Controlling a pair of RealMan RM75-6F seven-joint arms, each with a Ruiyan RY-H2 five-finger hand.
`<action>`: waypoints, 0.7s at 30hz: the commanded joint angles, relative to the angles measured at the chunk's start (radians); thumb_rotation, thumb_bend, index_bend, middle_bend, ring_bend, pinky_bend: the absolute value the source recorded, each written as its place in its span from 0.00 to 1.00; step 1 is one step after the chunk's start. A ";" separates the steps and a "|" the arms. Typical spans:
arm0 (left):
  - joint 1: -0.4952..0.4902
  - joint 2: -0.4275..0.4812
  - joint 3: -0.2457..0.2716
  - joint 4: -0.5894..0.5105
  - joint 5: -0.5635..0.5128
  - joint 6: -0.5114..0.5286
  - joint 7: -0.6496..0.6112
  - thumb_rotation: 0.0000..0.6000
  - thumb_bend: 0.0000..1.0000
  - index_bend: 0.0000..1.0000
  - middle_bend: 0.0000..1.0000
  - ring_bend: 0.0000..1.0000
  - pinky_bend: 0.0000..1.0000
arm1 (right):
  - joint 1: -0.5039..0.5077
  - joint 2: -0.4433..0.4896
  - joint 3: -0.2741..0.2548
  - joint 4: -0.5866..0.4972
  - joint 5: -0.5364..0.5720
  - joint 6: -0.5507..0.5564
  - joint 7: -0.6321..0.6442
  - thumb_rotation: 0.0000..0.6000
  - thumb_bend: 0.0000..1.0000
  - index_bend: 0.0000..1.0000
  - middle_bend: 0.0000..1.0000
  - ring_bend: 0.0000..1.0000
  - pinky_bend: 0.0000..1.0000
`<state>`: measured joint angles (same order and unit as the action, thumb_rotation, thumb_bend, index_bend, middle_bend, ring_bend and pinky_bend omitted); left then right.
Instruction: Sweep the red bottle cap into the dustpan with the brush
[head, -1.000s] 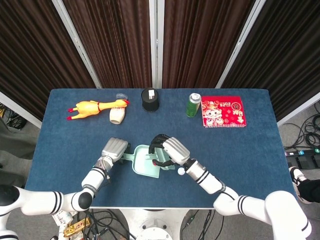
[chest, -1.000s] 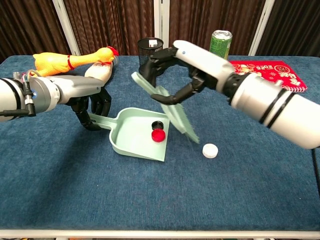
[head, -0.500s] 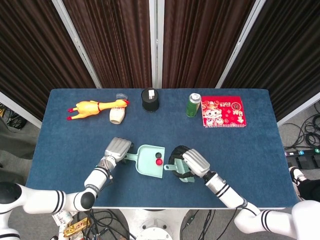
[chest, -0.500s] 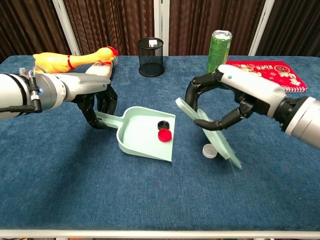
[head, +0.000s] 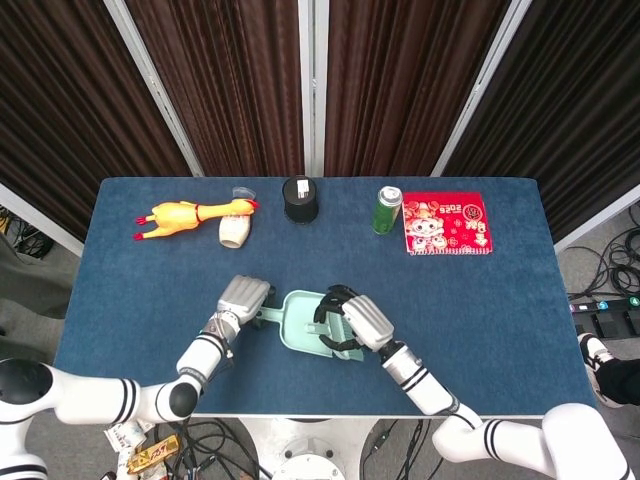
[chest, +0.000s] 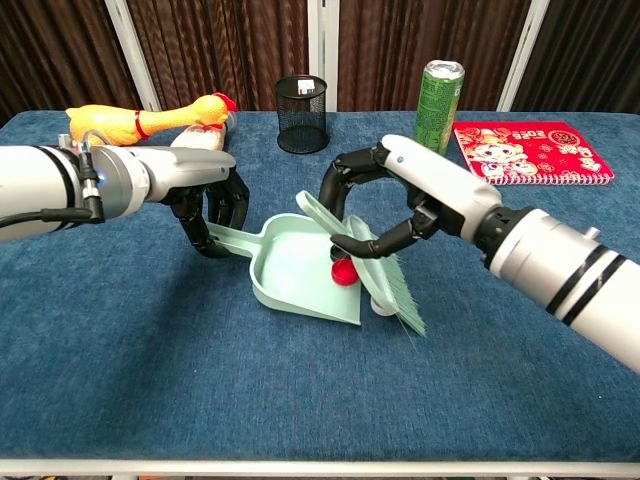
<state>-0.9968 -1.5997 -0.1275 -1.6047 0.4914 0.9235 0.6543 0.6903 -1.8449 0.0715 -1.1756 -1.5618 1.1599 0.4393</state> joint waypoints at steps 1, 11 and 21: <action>-0.005 -0.005 -0.003 0.005 -0.006 -0.001 -0.004 1.00 0.35 0.58 0.52 0.39 0.38 | 0.018 -0.034 0.023 0.035 0.002 -0.004 0.021 1.00 0.65 0.73 0.63 0.29 0.16; -0.025 -0.020 -0.010 0.014 -0.028 -0.004 -0.011 1.00 0.35 0.58 0.52 0.40 0.38 | 0.067 -0.112 0.081 0.105 0.003 -0.002 0.064 1.00 0.65 0.73 0.63 0.29 0.16; -0.022 -0.014 -0.012 0.006 -0.024 0.009 -0.037 1.00 0.35 0.50 0.48 0.40 0.41 | 0.071 -0.063 0.097 0.086 -0.026 0.057 0.088 1.00 0.65 0.73 0.63 0.29 0.16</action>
<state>-1.0208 -1.6153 -0.1396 -1.5978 0.4646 0.9321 0.6208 0.7674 -1.9368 0.1705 -1.0750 -1.5762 1.1981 0.5222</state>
